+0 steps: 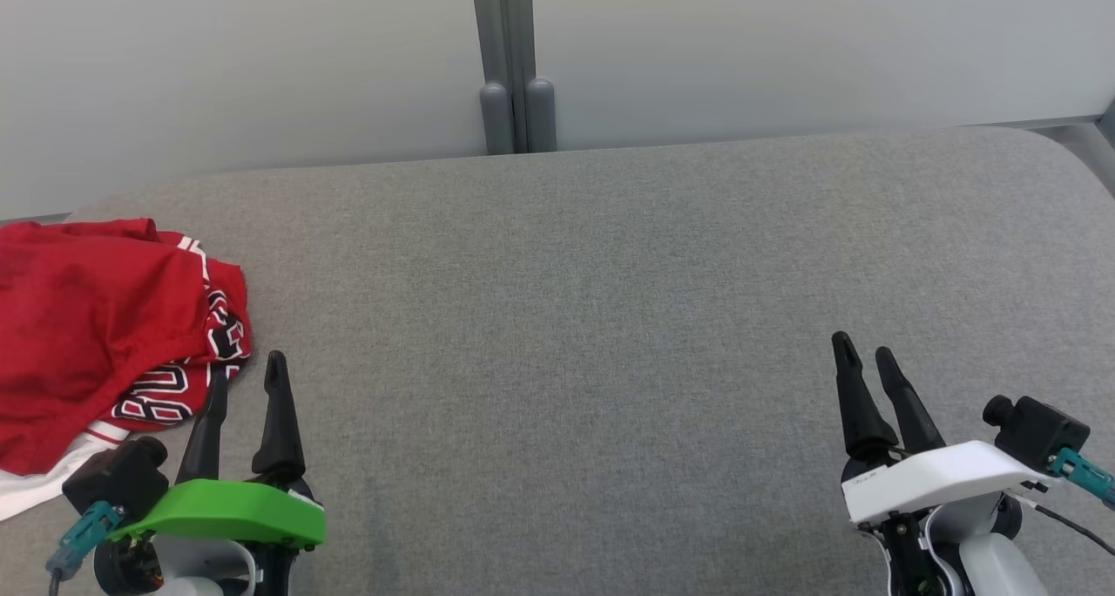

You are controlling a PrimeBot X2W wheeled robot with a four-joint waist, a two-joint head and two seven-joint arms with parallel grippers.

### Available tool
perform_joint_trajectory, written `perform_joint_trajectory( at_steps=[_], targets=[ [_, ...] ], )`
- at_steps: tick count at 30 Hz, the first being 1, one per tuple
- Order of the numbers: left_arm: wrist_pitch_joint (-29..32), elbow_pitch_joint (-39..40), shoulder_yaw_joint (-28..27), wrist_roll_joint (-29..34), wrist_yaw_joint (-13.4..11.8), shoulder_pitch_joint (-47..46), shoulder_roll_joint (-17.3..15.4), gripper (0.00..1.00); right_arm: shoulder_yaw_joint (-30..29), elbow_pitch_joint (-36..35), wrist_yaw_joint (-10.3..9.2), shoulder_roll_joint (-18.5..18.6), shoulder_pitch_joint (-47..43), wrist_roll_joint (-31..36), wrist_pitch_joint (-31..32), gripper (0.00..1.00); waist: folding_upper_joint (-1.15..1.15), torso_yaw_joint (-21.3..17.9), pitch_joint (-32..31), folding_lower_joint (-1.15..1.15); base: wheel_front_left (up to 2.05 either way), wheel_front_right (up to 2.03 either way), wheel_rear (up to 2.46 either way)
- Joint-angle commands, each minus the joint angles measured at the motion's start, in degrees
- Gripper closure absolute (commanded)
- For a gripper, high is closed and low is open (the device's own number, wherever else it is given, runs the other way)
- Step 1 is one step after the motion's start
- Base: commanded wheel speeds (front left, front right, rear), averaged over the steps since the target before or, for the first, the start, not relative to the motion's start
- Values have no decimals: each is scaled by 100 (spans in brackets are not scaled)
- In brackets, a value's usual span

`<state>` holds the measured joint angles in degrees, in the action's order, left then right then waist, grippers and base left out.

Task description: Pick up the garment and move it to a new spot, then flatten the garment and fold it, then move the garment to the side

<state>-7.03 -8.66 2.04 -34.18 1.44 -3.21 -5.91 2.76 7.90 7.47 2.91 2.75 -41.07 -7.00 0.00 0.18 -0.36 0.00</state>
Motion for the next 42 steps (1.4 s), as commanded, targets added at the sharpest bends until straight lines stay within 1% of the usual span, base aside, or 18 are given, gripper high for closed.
perform_joint_trajectory(
  at_steps=[1, 18, 29, 36, 42],
  targets=[
    [-55, 79, 34, 218, -23, 11, -61, 0, 24, -98, 3, 32, 22, 208, -60, 0, 0, 1, -3, 0, 0, 0, 0],
    [-304, -67, 139, 1054, 87, 94, -112, 0, 95, -81, 3, 19, -76, 1277, -309, 0, 0, 38, -19, 0, 0, 0, 0],
    [-443, -180, 137, 1642, 33, 113, -127, 0, 57, 4, 3, 11, -82, 1957, -450, 0, 0, 49, -34, 0, 0, 0, 0],
    [-534, -288, 144, 1972, 38, 123, -122, 0, 63, 36, 3, 6, -92, 2362, -544, 0, 0, 48, -49, 0, 0, 0, 0],
    [-605, -401, 76, 2124, 80, 141, -77, 0, 81, 51, 3, 3, -109, 2659, -602, 0, 0, 61, -62, 0, 0, 0, 0]
  ],
)
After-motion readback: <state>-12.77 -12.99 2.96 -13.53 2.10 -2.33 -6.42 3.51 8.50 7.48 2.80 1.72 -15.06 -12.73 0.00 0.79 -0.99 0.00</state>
